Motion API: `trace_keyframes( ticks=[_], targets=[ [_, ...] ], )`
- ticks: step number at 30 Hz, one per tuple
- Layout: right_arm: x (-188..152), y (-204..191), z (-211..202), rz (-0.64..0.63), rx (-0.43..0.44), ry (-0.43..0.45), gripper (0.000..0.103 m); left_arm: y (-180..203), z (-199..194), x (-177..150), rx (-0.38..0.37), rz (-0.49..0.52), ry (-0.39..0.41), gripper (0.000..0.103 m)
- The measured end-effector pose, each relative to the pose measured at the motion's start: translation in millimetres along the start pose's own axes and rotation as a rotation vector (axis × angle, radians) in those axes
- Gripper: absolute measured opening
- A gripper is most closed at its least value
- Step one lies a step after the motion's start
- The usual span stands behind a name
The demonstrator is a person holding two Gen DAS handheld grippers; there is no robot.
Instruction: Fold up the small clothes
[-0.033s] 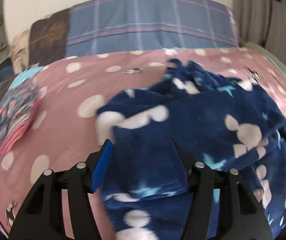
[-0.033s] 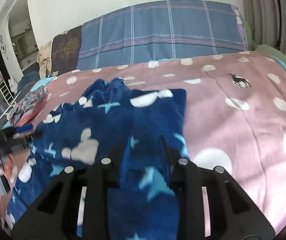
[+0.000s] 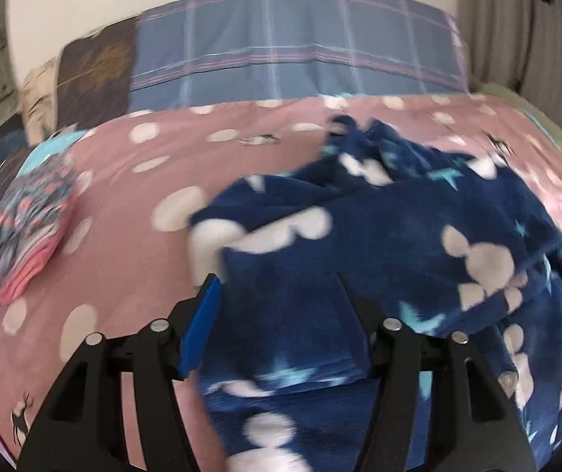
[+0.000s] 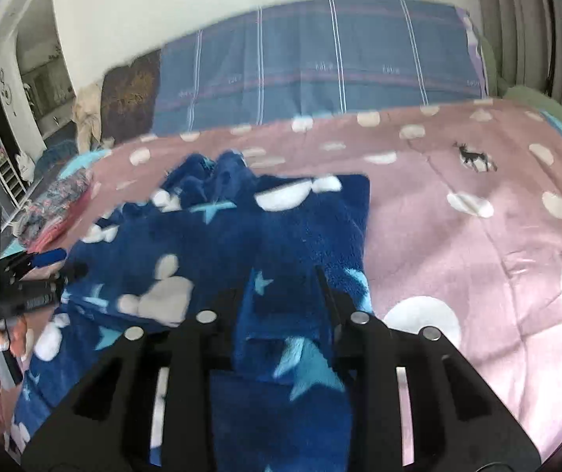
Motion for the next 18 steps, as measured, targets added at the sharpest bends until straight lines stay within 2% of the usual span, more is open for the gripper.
trace_keyframes(
  ticks=[1, 2, 3, 5, 8, 11, 13, 14, 16, 18],
  targets=[
    [-5.2, 7.5, 18.5, 0.011, -0.068, -0.074, 0.029, 7.5, 14.0, -4.2, 0.014, 0.026, -0.042, 0.073],
    [-12.7, 14.1, 32.9, 0.022, -0.104, -0.138, 0.027, 11.3, 25.8, -9.8, 0.029, 0.039, -0.069, 0.08],
    [-22.7, 22.8, 45.1, 0.046, -0.099, -0.179, 0.027, 10.8, 31.2, -15.5, 0.035, 0.03, -0.061, 0.084],
    [-31.5, 27.3, 41.5, 0.041, -0.071, -0.136, 0.026, 4.9, 30.6, -20.0, -0.004, -0.021, -0.026, 0.085],
    [-22.1, 13.4, 22.6, 0.01, -0.097, -0.106, 0.027, -3.4, 14.0, -11.2, -0.04, -0.06, -0.019, 0.084],
    [15.5, -16.4, 5.4, -0.013, 0.001, -0.017, 0.03, -14.8, -12.0, 20.9, -0.015, -0.073, 0.097, 0.083],
    [39.0, -45.2, 14.7, -0.062, 0.045, -0.008, 0.043, -20.5, -14.2, 49.2, -0.001, -0.089, 0.132, 0.081],
    [47.0, -57.4, 22.7, -0.081, 0.066, -0.021, 0.045, -20.5, -5.6, 67.3, -0.016, -0.09, 0.128, 0.078],
    [62.1, -87.1, 59.3, -0.103, 0.126, -0.106, 0.045, -17.2, 18.8, 91.4, -0.028, -0.079, 0.101, 0.073],
    [67.4, -105.1, 88.7, -0.101, 0.139, -0.16, 0.045, -13.3, 40.8, 102.2, -0.045, -0.073, 0.063, 0.071]
  ],
)
Point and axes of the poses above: each gripper's, at about its wrist camera, not at the fingertips, and z roughly the way its jaws point, y to its right, x to its top, the point moved 3 cm from there along z, roughly the way its jaws point, and after that the axes turned 9 degrees about z, right-handed, at the moved point
